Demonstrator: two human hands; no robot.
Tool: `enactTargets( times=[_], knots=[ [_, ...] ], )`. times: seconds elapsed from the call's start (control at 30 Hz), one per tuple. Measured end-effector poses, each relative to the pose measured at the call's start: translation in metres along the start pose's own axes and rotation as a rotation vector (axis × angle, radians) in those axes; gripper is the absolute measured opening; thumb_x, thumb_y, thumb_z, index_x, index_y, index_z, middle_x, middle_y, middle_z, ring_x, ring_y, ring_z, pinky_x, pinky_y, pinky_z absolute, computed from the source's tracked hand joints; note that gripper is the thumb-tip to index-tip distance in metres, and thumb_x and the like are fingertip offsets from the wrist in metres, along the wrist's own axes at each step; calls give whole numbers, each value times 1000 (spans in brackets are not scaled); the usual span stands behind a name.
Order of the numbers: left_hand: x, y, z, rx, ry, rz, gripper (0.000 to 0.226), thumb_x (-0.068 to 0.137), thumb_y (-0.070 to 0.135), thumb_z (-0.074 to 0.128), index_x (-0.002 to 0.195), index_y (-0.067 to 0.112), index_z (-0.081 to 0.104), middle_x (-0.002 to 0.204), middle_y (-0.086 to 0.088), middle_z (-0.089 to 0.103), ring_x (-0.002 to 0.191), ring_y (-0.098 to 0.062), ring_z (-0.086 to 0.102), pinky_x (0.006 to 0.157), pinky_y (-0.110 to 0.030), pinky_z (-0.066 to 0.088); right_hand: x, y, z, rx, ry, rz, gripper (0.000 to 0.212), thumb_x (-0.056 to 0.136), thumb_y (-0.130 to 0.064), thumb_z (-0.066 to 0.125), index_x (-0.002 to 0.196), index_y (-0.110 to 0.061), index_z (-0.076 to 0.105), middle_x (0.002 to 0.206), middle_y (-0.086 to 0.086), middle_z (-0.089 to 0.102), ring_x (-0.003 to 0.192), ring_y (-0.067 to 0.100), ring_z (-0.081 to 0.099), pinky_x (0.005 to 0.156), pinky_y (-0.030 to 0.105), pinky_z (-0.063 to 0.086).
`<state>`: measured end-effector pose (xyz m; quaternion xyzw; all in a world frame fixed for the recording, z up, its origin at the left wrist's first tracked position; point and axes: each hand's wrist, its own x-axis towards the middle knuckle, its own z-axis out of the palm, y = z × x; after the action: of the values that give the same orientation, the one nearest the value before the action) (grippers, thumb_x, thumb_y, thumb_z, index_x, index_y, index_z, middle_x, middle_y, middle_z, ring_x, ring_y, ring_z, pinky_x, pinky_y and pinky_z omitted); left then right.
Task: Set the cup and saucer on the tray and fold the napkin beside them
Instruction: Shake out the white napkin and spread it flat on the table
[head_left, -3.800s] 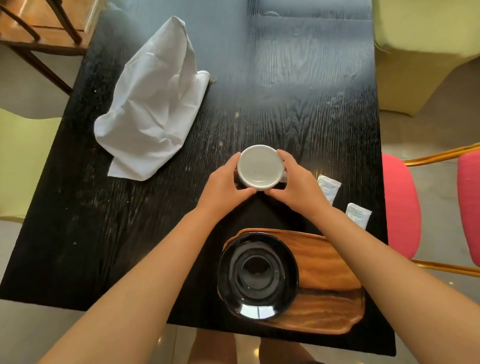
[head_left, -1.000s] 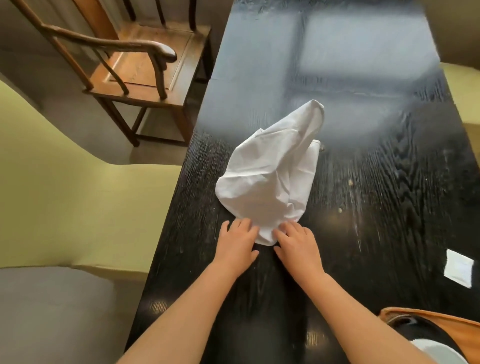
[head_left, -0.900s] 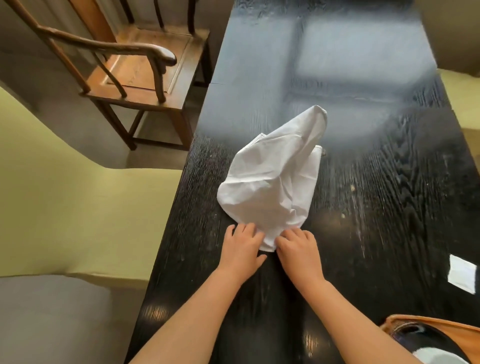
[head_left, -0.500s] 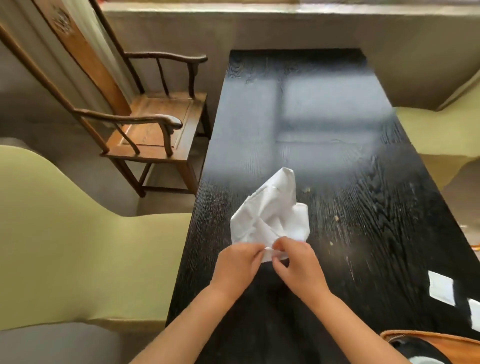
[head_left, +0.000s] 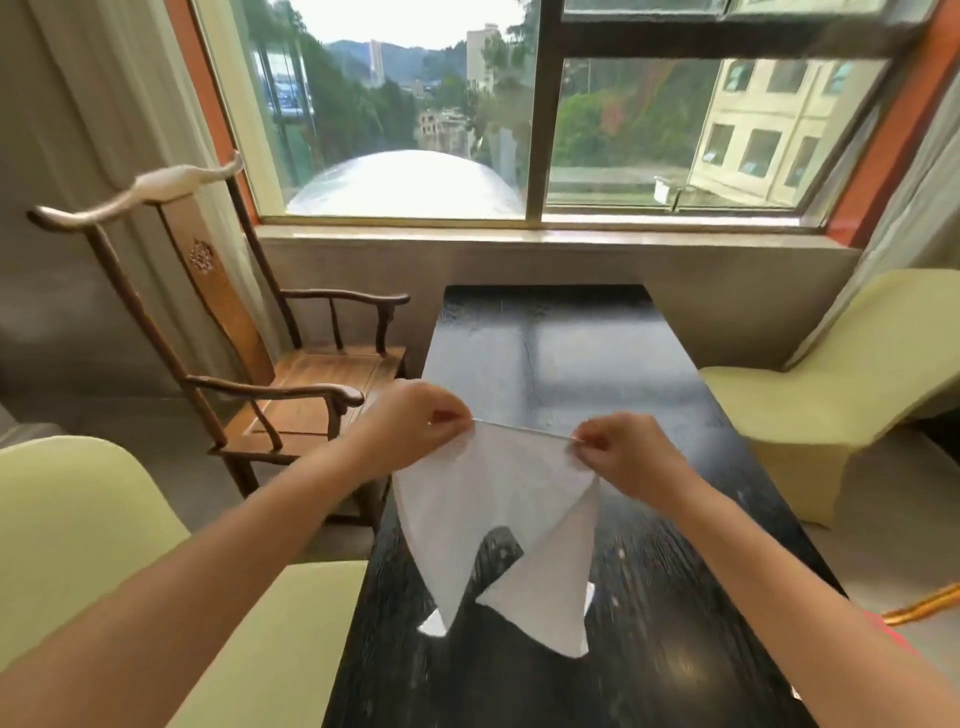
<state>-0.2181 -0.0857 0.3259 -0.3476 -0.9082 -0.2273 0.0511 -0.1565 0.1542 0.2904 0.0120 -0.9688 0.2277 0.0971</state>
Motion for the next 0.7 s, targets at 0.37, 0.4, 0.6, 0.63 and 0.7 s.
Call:
enactTargets(
  times=[0.37,0.4,0.6,0.63,0.7],
  knots=[
    [-14,-29,-59,-147,-400,-134,12,85,21,63,88,29,71,86,11,68,81,-4,65,70,-11,51,-7,6,-65,-36,-486,38,33,77,-8,68,57,-33,61,55,-12,58,50,3,53,53,14,42],
    [-14,-33,-60,-155,-404,-154,12,85,20,64,89,27,72,88,10,68,82,-5,65,71,-12,52,-6,8,-65,-76,-481,27,34,76,-9,68,54,-33,58,52,-13,55,49,1,50,53,14,40],
    [3,-57,-44,19,-320,-205,9,84,17,65,89,21,72,89,3,68,81,-7,62,73,-16,50,16,19,-55,-176,-272,3,8,80,-12,66,83,-15,73,72,-6,62,73,13,59,54,3,34],
    [8,-60,-42,65,-237,-192,9,84,16,66,90,18,72,88,3,68,80,-6,61,76,-20,51,24,21,-56,-158,-171,3,10,80,-11,65,86,-11,74,77,-1,66,80,17,61,58,7,36],
    [19,-63,-45,120,-54,-132,11,84,13,65,92,11,72,86,1,66,78,-10,59,80,-29,52,41,22,-61,-111,13,2,12,82,-8,63,87,-6,73,87,8,71,85,21,62,72,21,43]
  ],
)
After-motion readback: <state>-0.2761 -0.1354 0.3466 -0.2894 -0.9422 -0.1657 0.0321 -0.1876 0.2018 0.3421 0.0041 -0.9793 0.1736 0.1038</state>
